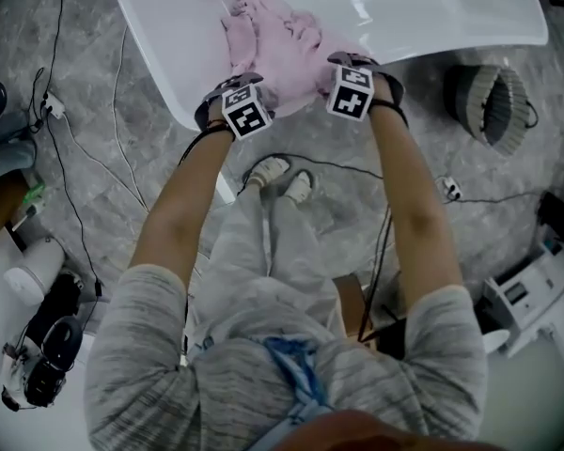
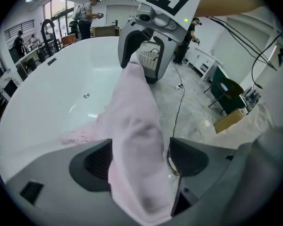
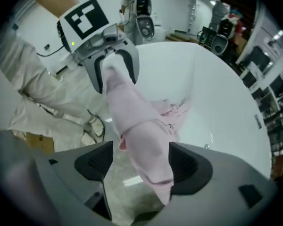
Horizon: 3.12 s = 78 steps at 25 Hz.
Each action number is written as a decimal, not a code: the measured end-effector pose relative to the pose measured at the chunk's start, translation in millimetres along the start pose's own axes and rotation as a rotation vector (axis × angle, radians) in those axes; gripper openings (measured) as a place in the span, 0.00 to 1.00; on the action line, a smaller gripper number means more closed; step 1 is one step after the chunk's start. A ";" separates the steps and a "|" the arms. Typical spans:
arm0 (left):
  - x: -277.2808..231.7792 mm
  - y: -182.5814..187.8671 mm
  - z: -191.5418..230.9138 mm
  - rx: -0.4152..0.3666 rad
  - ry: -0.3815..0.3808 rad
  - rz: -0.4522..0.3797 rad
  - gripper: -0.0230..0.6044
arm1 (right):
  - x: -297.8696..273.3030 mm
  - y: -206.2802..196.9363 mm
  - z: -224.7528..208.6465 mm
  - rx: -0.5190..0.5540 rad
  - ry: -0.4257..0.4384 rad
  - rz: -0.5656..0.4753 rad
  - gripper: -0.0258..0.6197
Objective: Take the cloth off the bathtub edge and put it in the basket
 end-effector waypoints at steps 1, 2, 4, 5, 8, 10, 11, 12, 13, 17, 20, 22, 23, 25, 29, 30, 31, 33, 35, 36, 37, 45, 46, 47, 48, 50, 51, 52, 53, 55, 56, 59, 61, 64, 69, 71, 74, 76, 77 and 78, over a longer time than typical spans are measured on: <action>-3.8 -1.7 1.8 -0.004 -0.002 0.018 0.62 | -5.9 -3.3 -2.1 0.037 -0.004 0.040 0.57; -7.9 -3.3 3.1 -0.007 -0.006 0.036 0.62 | -11.7 -7.0 -4.3 0.066 -0.007 0.075 0.57; -16.8 -6.8 4.1 -0.011 -0.014 0.077 0.62 | -23.2 -15.3 -9.0 0.113 -0.015 0.131 0.57; -21.5 -9.0 4.1 -0.007 -0.017 0.097 0.62 | -28.6 -19.5 -11.4 0.130 -0.021 0.152 0.57; -34.8 -17.6 4.5 0.027 -0.028 0.145 0.62 | -42.6 -28.7 -17.7 0.146 -0.023 0.184 0.57; -42.9 -23.3 3.4 0.061 -0.040 0.156 0.62 | -48.9 -31.1 -21.5 0.135 -0.030 0.189 0.57; -46.5 -25.7 2.4 0.082 -0.050 0.152 0.62 | -51.5 -30.8 -23.3 0.126 -0.035 0.187 0.57; -49.4 -27.3 1.3 0.104 -0.062 0.147 0.62 | -54.0 -29.6 -24.6 0.121 -0.039 0.184 0.57; -51.2 -27.4 0.6 0.124 -0.073 0.142 0.62 | -56.4 -27.4 -25.0 0.129 -0.041 0.180 0.56; -49.2 -7.8 3.6 0.175 -0.078 0.049 0.62 | -60.3 -3.0 -12.2 0.215 -0.004 0.117 0.56; -46.2 8.6 4.7 0.159 -0.079 -0.036 0.62 | -61.0 23.1 0.6 0.242 0.009 0.053 0.46; -43.8 12.6 5.7 0.145 -0.064 -0.074 0.59 | -60.4 29.1 3.5 0.251 0.003 0.037 0.46; -42.3 13.8 6.1 0.141 -0.055 -0.094 0.56 | -58.7 30.0 4.4 0.247 0.003 0.022 0.46; -39.0 17.0 6.0 0.136 -0.042 -0.126 0.53 | -52.2 32.6 6.8 0.223 0.014 -0.030 0.46; -30.3 24.2 6.2 0.133 -0.034 -0.176 0.46 | -39.7 40.2 12.8 0.158 0.035 -0.126 0.41; -28.3 25.3 5.9 0.138 -0.033 -0.188 0.46 | -38.3 40.6 13.4 0.139 0.032 -0.143 0.40; -26.0 26.5 5.6 0.143 -0.033 -0.201 0.45 | -36.8 40.5 13.3 0.118 0.028 -0.161 0.40; -20.8 29.7 4.6 0.145 -0.028 -0.228 0.42 | -32.0 40.1 14.0 0.092 0.028 -0.188 0.39; -13.8 32.1 3.8 0.141 -0.021 -0.257 0.39 | -24.9 41.2 15.3 0.082 0.024 -0.213 0.36; -9.2 33.0 3.7 0.144 -0.018 -0.277 0.37 | -19.7 42.4 15.7 0.064 0.021 -0.236 0.34; -4.0 34.1 3.9 0.153 -0.017 -0.303 0.35 | -13.4 43.9 15.3 0.032 0.014 -0.269 0.30; 41.2 56.7 -6.9 0.150 0.008 -0.383 0.11 | 35.4 45.6 13.0 -0.232 -0.049 -0.438 0.08; 50.1 60.6 -7.2 0.155 0.013 -0.395 0.11 | 45.5 44.9 11.8 -0.264 -0.059 -0.459 0.08; 59.6 65.2 -7.7 0.160 0.019 -0.410 0.11 | 56.1 44.2 10.8 -0.295 -0.072 -0.485 0.08; 69.3 69.9 -8.6 0.164 0.026 -0.427 0.11 | 67.0 43.7 10.5 -0.322 -0.086 -0.511 0.08; 89.5 78.7 -11.7 0.163 0.042 -0.455 0.11 | 89.3 43.7 11.8 -0.359 -0.120 -0.555 0.08; 99.4 82.9 -13.5 0.159 0.050 -0.464 0.11 | 100.1 43.9 12.8 -0.371 -0.136 -0.571 0.08; 108.7 87.1 -15.2 0.153 0.056 -0.470 0.11 | 110.2 44.0 13.6 -0.380 -0.151 -0.581 0.08; 117.1 91.2 -16.3 0.147 0.061 -0.473 0.11 | 119.7 44.1 13.8 -0.385 -0.163 -0.586 0.08; 132.0 99.3 -16.6 0.135 0.068 -0.478 0.11 | 137.2 44.7 12.8 -0.394 -0.185 -0.589 0.08; 139.2 103.6 -16.0 0.131 0.072 -0.483 0.11 | 145.5 45.0 11.8 -0.401 -0.196 -0.590 0.08; 162.0 118.1 -19.1 0.125 0.078 -0.499 0.10 | 169.7 43.4 11.5 -0.447 -0.228 -0.608 0.08; 173.3 124.3 -26.0 0.122 0.082 -0.496 0.10 | 183.6 40.7 16.4 -0.478 -0.246 -0.623 0.08; 187.3 130.9 -35.4 0.122 0.087 -0.503 0.10 | 201.2 38.7 24.7 -0.508 -0.274 -0.636 0.08; 213.8 140.0 -44.4 0.122 0.097 -0.530 0.10 | 229.7 39.3 32.5 -0.569 -0.310 -0.681 0.08; 225.3 143.9 -48.2 0.120 0.100 -0.545 0.10 | 242.4 39.6 35.8 -0.593 -0.324 -0.705 0.08; 245.2 150.3 -54.5 0.120 0.113 -0.570 0.10 | 260.5 38.2 38.6 -0.607 -0.371 -0.742 0.08; 258.8 154.3 -60.5 0.121 0.121 -0.593 0.10 | 273.0 36.9 42.6 -0.618 -0.400 -0.761 0.08; 265.2 155.8 -63.4 0.123 0.123 -0.607 0.10 | 280.1 37.5 45.5 -0.626 -0.411 -0.771 0.08; 271.6 156.8 -66.0 0.126 0.125 -0.622 0.10 | 287.2 38.8 48.3 -0.634 -0.421 -0.781 0.08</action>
Point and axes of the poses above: the fingertips, and each gripper's own axes: x backward along the fingers, z to its left, y out of its top, the point moved 7 cm from there along x, backward along the fingers
